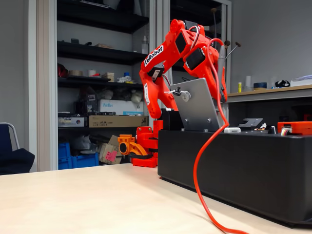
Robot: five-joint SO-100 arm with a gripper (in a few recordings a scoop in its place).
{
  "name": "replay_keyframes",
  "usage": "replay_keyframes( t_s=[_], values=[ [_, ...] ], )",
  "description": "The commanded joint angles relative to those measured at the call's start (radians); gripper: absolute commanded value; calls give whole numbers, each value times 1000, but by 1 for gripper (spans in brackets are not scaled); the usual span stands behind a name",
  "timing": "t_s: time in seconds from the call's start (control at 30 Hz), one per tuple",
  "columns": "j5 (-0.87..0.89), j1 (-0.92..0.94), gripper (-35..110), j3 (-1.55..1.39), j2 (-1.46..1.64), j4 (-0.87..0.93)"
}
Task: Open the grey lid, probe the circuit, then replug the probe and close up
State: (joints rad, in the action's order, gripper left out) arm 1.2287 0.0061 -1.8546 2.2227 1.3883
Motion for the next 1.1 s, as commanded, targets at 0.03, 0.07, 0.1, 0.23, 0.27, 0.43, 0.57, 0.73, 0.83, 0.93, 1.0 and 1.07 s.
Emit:
replay_keyframes(
  t_s=[0.03, 0.07, 0.1, 0.23, 0.27, 0.43, 0.57, 0.73, 0.83, 0.93, 1.0, 1.07],
  values=[
    [-3, 18, 0, -14, 49, 5],
    [-5, 20, 0, -12, 52, 8],
    [-5, 21, 0, -12, 54, 11],
    [-6, 25, 0, -15, 60, 14],
    [-6, 25, 0, -18, 63, 14],
    [-6, 25, 0, -32, 72, 9],
    [-5, 25, 0, -41, 75, 2],
    [-5, 25, 0, -57, 77, -15],
    [-5, 23, 0, -64, 78, -21],
    [-3, 23, 0, -77, 81, -32],
    [-3, 25, 0, -94, 87, -46],
    [-3, 25, 0, -114, 95, -61]
  ],
)
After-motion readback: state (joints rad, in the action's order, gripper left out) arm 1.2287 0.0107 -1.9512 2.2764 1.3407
